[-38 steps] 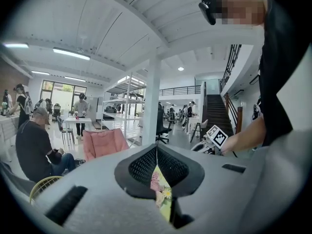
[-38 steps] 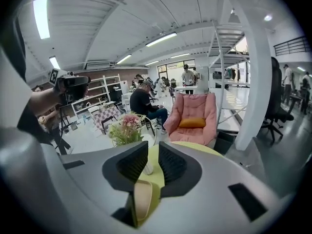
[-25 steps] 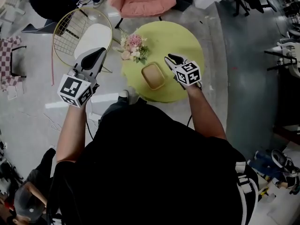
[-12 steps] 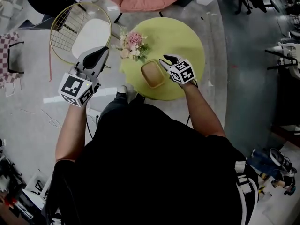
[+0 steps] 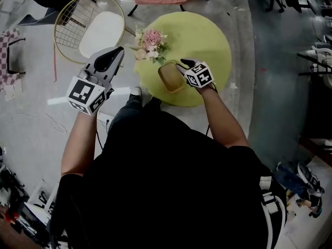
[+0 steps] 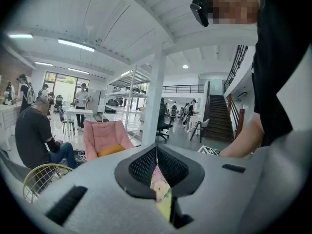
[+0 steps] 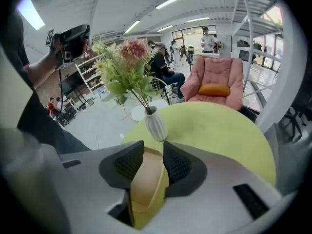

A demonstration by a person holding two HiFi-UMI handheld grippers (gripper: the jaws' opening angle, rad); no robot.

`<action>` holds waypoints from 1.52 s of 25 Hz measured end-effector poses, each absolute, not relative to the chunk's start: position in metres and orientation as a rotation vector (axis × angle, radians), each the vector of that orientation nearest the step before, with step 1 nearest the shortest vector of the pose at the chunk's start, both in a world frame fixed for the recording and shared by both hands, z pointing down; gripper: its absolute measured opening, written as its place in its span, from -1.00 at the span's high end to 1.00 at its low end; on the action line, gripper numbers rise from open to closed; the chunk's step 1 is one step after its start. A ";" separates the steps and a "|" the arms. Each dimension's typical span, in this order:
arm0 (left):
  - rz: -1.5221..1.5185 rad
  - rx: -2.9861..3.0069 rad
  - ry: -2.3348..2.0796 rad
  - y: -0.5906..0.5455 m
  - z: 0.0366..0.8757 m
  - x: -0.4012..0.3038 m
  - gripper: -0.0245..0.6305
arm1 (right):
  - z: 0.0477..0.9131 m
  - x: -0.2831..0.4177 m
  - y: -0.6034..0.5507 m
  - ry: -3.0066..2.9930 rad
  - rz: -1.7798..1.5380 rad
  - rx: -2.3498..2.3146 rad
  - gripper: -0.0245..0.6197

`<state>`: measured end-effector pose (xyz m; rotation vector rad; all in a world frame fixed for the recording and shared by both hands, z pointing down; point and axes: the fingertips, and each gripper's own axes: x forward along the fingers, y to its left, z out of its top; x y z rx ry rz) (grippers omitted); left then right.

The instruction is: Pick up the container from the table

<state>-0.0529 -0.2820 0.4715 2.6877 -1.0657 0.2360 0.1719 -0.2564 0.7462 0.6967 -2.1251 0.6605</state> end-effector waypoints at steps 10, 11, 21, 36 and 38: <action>0.229 2.622 -1.101 -0.290 0.487 -0.069 0.87 | 0.792 0.175 -0.253 -2.014 0.740 0.656 0.49; 0.232 2.620 -1.099 -0.289 0.489 -0.070 0.87 | 0.795 0.173 -0.254 -2.008 0.741 0.649 0.49; 0.267 2.563 -1.096 -0.279 0.511 -0.080 0.87 | 0.831 0.169 -0.258 -1.934 0.728 0.588 0.48; 0.282 2.527 -1.061 -0.274 0.541 -0.081 0.87 | 0.865 0.161 -0.254 -1.872 0.690 0.512 0.48; 0.282 2.527 -1.053 -0.274 0.543 -0.078 0.87 | 0.869 0.160 -0.255 -1.866 0.687 0.513 0.48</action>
